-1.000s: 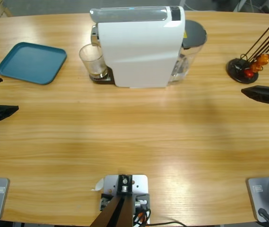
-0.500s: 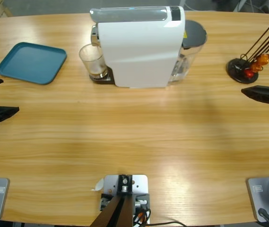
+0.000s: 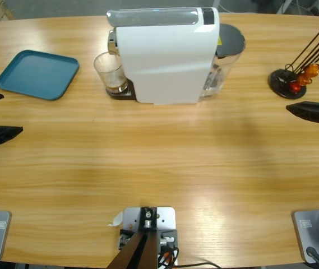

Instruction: Pour coffee

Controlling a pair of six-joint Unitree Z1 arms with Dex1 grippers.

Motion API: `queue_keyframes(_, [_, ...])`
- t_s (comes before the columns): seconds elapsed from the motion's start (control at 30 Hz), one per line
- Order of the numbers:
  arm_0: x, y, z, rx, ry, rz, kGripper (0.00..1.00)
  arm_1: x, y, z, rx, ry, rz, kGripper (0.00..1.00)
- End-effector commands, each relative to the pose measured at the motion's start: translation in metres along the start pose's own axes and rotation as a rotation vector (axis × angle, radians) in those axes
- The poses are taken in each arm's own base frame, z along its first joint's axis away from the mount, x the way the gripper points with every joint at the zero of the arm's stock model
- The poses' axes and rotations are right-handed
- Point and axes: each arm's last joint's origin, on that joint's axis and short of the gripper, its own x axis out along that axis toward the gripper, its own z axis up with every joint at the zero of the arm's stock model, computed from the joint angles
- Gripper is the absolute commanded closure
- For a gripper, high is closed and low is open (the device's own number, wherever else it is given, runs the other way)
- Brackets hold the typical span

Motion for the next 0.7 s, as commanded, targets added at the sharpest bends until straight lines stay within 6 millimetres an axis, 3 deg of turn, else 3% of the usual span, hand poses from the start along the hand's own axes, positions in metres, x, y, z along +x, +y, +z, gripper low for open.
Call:
queue_keyframes(0.03, [-0.0045,0.0016,-0.0125,-0.022,-0.006,0.07,0.0,0.0066,0.0013,-0.0052,0.003,0.028,0.001,0.0])
queue_keyframes(0.7, [-0.0099,0.0038,-0.0149,-0.041,-0.029,0.132,0.0,0.0089,0.0014,-0.0043,0.002,0.037,0.002,0.0])
